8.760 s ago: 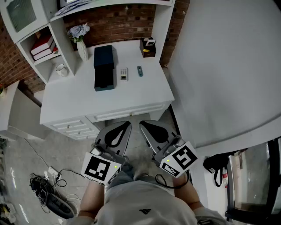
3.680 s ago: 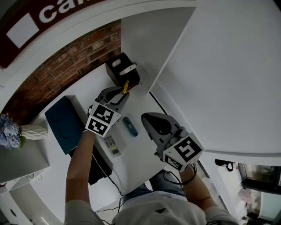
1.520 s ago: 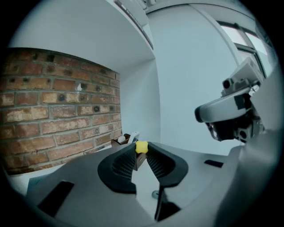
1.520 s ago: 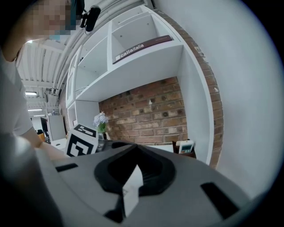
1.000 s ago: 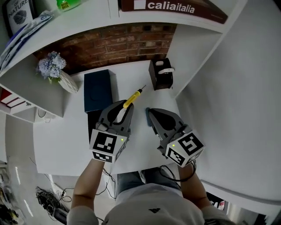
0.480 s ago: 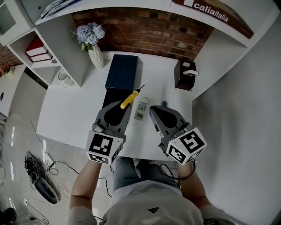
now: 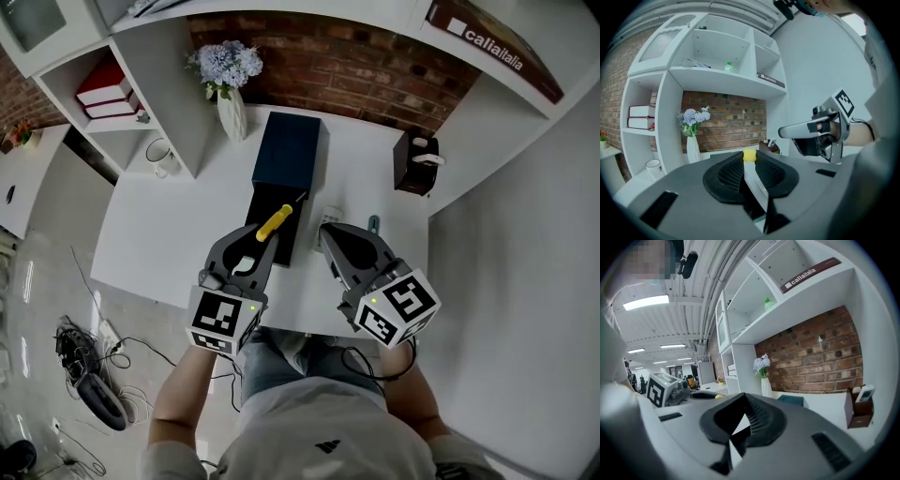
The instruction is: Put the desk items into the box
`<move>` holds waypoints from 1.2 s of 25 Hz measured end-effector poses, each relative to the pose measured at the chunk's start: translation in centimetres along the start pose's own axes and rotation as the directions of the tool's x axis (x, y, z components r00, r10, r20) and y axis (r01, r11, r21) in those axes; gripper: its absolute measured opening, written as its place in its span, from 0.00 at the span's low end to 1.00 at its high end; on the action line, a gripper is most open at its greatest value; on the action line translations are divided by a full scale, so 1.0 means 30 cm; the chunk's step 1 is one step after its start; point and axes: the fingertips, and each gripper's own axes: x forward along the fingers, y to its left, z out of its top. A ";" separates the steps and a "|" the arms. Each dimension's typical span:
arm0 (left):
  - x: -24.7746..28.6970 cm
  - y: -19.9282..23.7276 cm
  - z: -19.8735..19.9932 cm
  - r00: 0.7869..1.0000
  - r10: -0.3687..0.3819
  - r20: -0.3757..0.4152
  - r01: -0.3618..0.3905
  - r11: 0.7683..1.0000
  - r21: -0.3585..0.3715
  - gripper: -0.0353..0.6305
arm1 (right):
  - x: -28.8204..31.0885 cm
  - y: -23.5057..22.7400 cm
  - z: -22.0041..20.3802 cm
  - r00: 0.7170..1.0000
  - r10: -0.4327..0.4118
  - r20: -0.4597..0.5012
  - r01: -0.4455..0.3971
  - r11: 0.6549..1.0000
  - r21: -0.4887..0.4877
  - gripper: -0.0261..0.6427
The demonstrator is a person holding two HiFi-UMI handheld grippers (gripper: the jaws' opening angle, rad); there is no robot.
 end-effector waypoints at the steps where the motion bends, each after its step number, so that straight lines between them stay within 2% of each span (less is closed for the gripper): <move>1: -0.003 0.012 -0.009 1.000 -0.013 -0.006 0.013 1.000 0.007 0.17 | 0.016 0.010 0.001 1.000 -0.009 0.002 0.009 1.000 0.003 0.05; 4: -0.011 0.061 -0.033 0.999 -0.038 -0.013 0.039 0.999 0.026 0.17 | 0.067 0.039 0.008 0.999 -0.036 0.007 0.036 0.999 0.006 0.05; 13: -0.017 0.179 -0.154 0.992 -0.115 -0.060 0.115 0.993 0.001 0.17 | 0.162 0.116 -0.005 0.992 -0.125 -0.005 0.125 0.992 0.021 0.05; 30: 0.100 0.221 -0.417 0.977 -0.146 -0.154 0.139 0.989 -0.057 0.17 | 0.184 0.114 -0.089 0.974 -0.213 -0.079 0.217 0.976 0.036 0.05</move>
